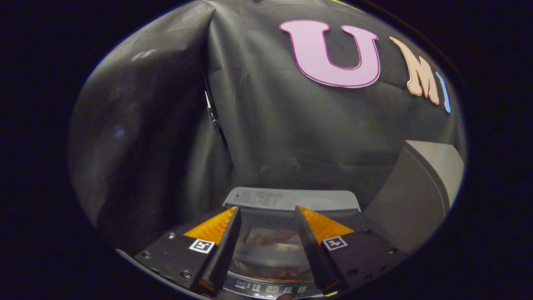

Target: Put the clothes into the washing machine and then close the washing machine lid.

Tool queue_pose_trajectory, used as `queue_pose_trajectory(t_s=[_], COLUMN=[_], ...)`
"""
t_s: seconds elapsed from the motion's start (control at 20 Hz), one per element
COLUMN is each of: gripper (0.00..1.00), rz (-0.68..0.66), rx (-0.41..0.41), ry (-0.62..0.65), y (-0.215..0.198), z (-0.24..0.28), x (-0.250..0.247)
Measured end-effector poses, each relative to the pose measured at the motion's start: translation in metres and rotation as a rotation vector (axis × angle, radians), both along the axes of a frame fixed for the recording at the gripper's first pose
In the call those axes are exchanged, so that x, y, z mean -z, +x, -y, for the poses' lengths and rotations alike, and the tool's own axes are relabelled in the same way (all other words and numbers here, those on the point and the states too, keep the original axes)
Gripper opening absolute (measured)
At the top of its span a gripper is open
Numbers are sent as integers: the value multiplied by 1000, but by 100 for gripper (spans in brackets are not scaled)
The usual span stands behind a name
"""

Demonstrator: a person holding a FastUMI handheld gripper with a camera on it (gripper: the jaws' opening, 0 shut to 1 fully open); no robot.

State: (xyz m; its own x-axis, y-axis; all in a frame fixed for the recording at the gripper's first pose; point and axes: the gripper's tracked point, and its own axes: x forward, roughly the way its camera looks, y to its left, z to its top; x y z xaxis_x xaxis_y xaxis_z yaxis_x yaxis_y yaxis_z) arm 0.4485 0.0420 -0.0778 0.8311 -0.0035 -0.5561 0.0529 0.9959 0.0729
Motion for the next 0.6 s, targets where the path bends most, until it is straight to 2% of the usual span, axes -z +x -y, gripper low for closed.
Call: queue_pose_trajectory(t_s=[0.15, 0.3, 0.4, 0.6], gripper=[80, 87, 96, 97], rz=[85, 197, 245, 307], rx=[26, 44, 49, 80], ry=[43, 95, 110, 142], y=[0, -2, -6, -25], z=[-5, -7, -10, -1], x=[-6, -18, -23, -31])
